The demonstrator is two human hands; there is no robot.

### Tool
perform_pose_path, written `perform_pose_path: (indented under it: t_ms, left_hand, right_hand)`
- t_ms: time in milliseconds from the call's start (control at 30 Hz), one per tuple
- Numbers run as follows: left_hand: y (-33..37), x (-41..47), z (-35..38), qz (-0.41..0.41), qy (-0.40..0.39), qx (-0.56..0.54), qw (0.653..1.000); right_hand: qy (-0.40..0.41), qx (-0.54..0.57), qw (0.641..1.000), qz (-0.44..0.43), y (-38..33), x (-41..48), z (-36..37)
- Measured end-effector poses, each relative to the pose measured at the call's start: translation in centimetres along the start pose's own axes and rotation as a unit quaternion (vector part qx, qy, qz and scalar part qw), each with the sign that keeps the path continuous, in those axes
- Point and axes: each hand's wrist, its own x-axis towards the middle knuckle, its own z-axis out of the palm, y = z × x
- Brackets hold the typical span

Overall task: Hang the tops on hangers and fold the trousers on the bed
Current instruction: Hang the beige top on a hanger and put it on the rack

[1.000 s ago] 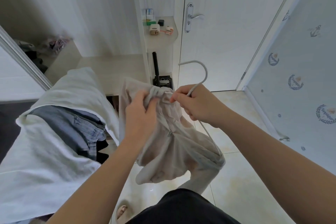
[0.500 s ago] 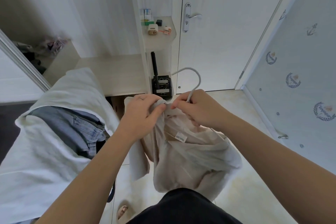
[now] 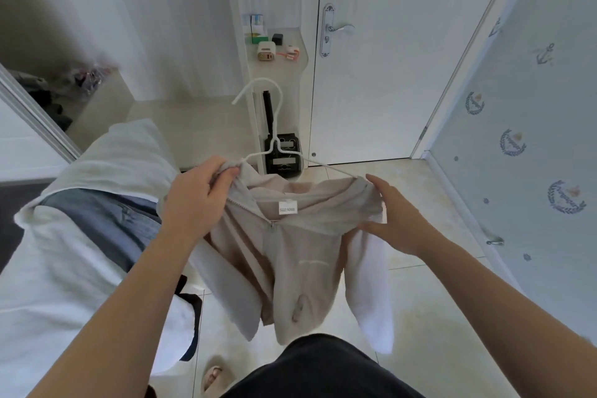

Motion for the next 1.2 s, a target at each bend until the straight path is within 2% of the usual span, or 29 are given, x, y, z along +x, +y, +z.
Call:
perform_pose_path:
  t_ms: [67,300,400,500,567,600,667,767,900,967,1067,1200]
  left_hand:
    - [-0.2,0.0,-0.2,-0.017,-0.017,-0.015,1.0]
    - [-0.5,-0.1,-0.9,-0.031,-0.013,0.013,0.999]
    - [-0.7,-0.3,-0.9,-0.031,-0.003,0.019,0.999]
    - [-0.7,-0.6,-0.7,-0.045,0.01,0.0,0.999]
    - [-0.5,-0.8,-0.5,-0.055,0.007,-0.023,0.998]
    - [-0.4,-0.9,-0.4,-0.06,0.002,-0.035,0.998]
    - [-0.1,-1.1,-0.2,-0.063,-0.01,-0.051,0.997]
    - [0.5,-1.2,-0.2,-0.063,-0.02,-0.068,0.996]
    - [0.4,-1.3,-0.1,-0.066,-0.03,-0.069,0.995]
    - [0.1,-1.4,-0.1,-0.073,-0.026,-0.06,0.995]
    - [-0.6,-1.6,-0.2,-0.077,-0.009,-0.024,0.997]
    - [-0.7,-1.7,-0.4,-0.034,0.014,0.043,0.998]
  right_hand:
    - [0.027,0.04,0.999,-0.016,0.5,0.5,0.5]
    - [0.146,0.048,0.985,-0.08,-0.1,1.3,0.6]
    - [0.169,0.052,0.983,-0.047,-0.4,1.6,0.7]
    - [0.115,0.174,0.971,0.115,-0.7,2.1,1.3]
    - [0.024,0.285,0.934,0.215,-0.8,2.5,1.8]
    - [-0.018,0.352,0.905,0.238,-0.8,2.8,2.1]
    - [-0.044,0.447,0.864,0.227,-1.0,3.2,2.6]
    - [-0.011,0.457,0.865,0.207,-1.1,4.5,2.9]
    - [-0.023,0.496,0.838,0.227,-0.9,5.3,2.9]
    - [-0.001,0.488,0.842,0.229,-0.6,5.2,2.9]
    - [0.077,0.461,0.856,0.22,-0.4,4.9,3.1]
    - [0.156,0.359,0.9,0.193,-0.8,4.5,2.8]
